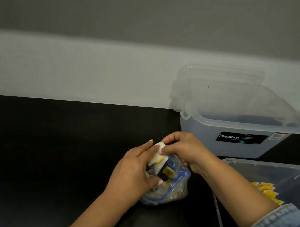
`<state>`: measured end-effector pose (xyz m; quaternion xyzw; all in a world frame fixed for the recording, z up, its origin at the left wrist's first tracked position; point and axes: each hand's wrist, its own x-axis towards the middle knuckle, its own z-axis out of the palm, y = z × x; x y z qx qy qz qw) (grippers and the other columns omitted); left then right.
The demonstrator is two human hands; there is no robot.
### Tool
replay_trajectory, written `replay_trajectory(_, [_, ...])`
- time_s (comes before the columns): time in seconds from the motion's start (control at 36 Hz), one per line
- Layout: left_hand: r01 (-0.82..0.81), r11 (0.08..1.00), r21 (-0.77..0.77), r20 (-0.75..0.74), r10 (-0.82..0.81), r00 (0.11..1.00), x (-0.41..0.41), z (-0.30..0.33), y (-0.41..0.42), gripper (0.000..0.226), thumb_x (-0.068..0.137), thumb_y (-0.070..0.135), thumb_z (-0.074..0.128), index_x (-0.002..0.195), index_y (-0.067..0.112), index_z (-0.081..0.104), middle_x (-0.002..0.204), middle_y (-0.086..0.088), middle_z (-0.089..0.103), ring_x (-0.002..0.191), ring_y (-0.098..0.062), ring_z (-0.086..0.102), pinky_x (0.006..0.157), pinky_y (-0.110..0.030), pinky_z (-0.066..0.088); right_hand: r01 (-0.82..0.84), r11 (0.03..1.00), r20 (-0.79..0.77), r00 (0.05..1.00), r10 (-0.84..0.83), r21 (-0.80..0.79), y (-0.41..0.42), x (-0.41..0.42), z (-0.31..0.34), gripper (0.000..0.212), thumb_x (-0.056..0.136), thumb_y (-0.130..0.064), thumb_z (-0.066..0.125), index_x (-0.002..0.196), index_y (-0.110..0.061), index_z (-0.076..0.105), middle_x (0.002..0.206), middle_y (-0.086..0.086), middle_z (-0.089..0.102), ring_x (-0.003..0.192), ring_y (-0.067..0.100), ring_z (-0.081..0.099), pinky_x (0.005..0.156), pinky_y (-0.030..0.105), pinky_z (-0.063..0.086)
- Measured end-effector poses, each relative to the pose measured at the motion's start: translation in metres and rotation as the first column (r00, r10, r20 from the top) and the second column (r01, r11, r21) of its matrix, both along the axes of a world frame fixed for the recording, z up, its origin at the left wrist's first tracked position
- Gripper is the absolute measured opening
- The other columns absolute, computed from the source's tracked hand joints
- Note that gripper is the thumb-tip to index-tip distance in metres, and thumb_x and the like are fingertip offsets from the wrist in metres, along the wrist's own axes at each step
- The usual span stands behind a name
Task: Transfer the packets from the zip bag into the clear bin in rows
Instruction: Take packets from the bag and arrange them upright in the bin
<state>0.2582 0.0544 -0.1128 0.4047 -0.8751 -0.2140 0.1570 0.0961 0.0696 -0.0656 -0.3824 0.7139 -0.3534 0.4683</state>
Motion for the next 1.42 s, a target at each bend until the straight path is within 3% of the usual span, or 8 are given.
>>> replay_trajectory(0.11, [-0.002,0.999,-0.044,-0.134,-0.004,0.991,-0.001,-0.003,0.0,0.065,0.085,0.034,0.065,0.141,0.037,0.033,0.148,0.017,0.034,0.128,0.01,0.026,0.102,-0.006,0.02,0.08,0.993,0.146,0.985,-0.092,0.084,0.0,-0.001,0.004,0.016,0.078,-0.002,0.072,0.089,-0.01,0.064,0.069,0.004,0.063,0.03,0.003,0.042,0.033,0.016,0.032])
replay_trajectory(0.33, [-0.032,0.972,0.232,-0.337,0.111,0.935,0.0,0.009,-0.002,0.045,0.093,0.026,0.054,0.136,0.035,0.044,0.111,0.015,0.062,0.1,0.009,0.058,0.084,-0.012,0.049,0.14,0.988,0.318,0.936,-0.153,0.062,0.0,0.004,0.015,0.009,0.091,-0.018,0.061,0.088,-0.01,0.06,0.086,0.01,0.074,0.03,0.004,0.033,0.031,0.015,0.026])
replay_trajectory(0.42, [0.06,0.827,0.559,-0.495,0.275,0.824,0.0,0.022,-0.003,0.031,0.096,0.016,0.048,0.122,0.028,0.058,0.099,0.007,0.069,0.093,0.0,0.066,0.076,-0.016,0.053,0.082,0.99,0.16,0.985,-0.063,-0.116,0.003,0.006,0.019,0.005,0.089,-0.01,0.062,0.092,-0.015,0.061,0.091,0.01,0.073,0.032,0.002,0.047,0.033,0.012,0.032])
replay_trajectory(0.53, [0.253,0.553,0.794,-0.542,0.454,0.707,0.001,0.038,-0.005,0.028,0.098,0.009,0.038,0.106,0.016,0.064,0.102,-0.012,0.071,0.096,-0.023,0.069,0.078,-0.032,0.057,-0.127,0.936,-0.183,0.981,0.068,-0.328,0.005,0.009,0.023,0.023,0.082,-0.009,0.071,0.094,-0.027,0.066,0.079,-0.005,0.067,0.072,0.002,0.064,0.069,0.015,0.049])
replay_trajectory(0.69, [0.368,0.43,0.824,-0.55,0.453,0.702,-0.001,0.043,-0.004,0.027,0.098,0.011,0.039,0.109,0.013,0.064,0.102,-0.012,0.072,0.095,-0.026,0.069,0.071,-0.031,0.058,-0.311,0.906,-0.481,0.865,0.144,-0.287,0.008,0.007,0.03,0.028,0.075,-0.022,0.078,0.1,-0.034,0.07,0.094,-0.012,0.06,0.09,0.007,0.058,0.078,0.023,0.049])
replay_trajectory(1.08, [0.472,0.233,0.85,-0.517,0.537,0.667,-0.042,0.049,0.025,0.029,0.097,0.024,0.041,0.112,0.009,0.062,0.108,-0.018,0.069,0.09,-0.025,0.07,0.06,-0.032,0.059,-0.272,0.907,-0.27,0.945,0.187,-0.321,0.05,-0.045,0.056,0.018,0.071,-0.008,0.08,0.07,-0.023,0.071,0.065,-0.013,0.064,0.054,-0.006,0.051,0.053,0.005,0.038])
replay_trajectory(1.31, [0.529,0.151,0.835,-0.512,0.564,0.647,-0.081,0.05,0.047,0.032,0.09,0.03,0.046,0.105,0.009,0.065,0.097,-0.012,0.073,0.083,-0.02,0.072,0.057,-0.03,0.059,-0.343,0.886,-0.335,0.912,0.235,-0.313,0.087,-0.089,0.067,0.016,0.07,-0.009,0.081,0.074,-0.023,0.075,0.067,-0.007,0.07,0.055,-0.001,0.056,0.056,0.02,0.047])
replay_trajectory(1.42, [0.531,0.234,0.815,-0.566,0.523,0.637,-0.101,0.051,0.059,0.023,0.081,0.014,0.055,0.101,0.006,0.064,0.084,-0.008,0.074,0.072,-0.013,0.071,0.057,-0.024,0.058,-0.328,0.905,-0.364,0.905,0.219,-0.272,0.104,-0.114,0.066,0.012,0.072,-0.012,0.08,0.081,-0.019,0.077,0.075,0.0,0.073,0.057,0.002,0.059,0.056,0.023,0.051])
